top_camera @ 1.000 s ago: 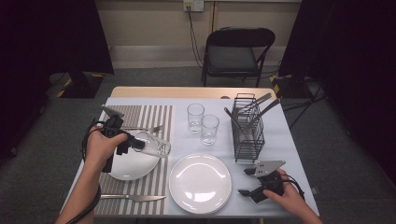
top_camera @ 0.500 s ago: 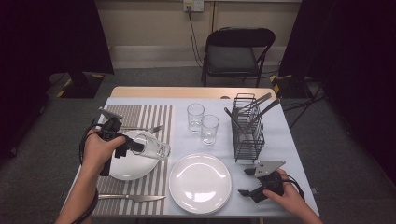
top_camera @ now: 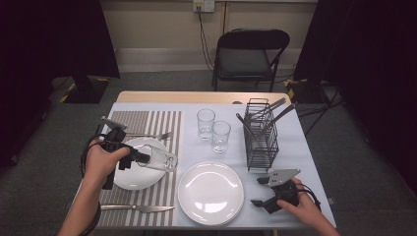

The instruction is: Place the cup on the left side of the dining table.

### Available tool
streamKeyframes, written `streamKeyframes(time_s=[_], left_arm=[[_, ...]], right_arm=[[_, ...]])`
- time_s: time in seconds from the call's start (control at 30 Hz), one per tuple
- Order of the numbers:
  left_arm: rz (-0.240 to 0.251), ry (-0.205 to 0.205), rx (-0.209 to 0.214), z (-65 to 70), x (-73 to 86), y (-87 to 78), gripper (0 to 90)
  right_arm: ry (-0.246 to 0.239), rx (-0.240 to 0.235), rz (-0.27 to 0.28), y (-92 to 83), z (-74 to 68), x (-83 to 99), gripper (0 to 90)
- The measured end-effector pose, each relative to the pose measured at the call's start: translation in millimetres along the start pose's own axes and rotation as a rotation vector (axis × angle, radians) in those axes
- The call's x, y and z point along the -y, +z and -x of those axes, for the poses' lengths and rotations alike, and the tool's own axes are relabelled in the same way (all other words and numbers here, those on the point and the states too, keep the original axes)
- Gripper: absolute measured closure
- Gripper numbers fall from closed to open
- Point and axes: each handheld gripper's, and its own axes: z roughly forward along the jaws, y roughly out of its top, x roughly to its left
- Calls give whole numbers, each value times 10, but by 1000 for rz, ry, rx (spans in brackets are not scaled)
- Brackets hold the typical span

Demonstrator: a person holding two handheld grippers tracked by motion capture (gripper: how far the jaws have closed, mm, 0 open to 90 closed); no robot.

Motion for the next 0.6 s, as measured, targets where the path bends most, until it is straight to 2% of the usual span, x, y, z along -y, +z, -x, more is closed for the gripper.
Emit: streamKeyframes(time_s=[0.2, 0.4, 0.47, 0.5, 0.6], left_arm=[[-2, -6, 9, -8, 47, -9, 855], [-10, -8, 5, -33, 82, -16, 855], [-3, -16, -8, -40, 106, -23, 855], [-6, -5, -15, -47, 109, -30, 855], [-7, -14, -8, -58, 127, -30, 855]], right_arm=[[0, 0, 0, 0, 0, 0, 183], [0, 0, 0, 0, 0, 0, 183], [0, 0, 0, 0, 0, 0, 183], [0, 0, 0, 0, 0, 0, 183], [0, 0, 0, 0, 0, 0, 183]])
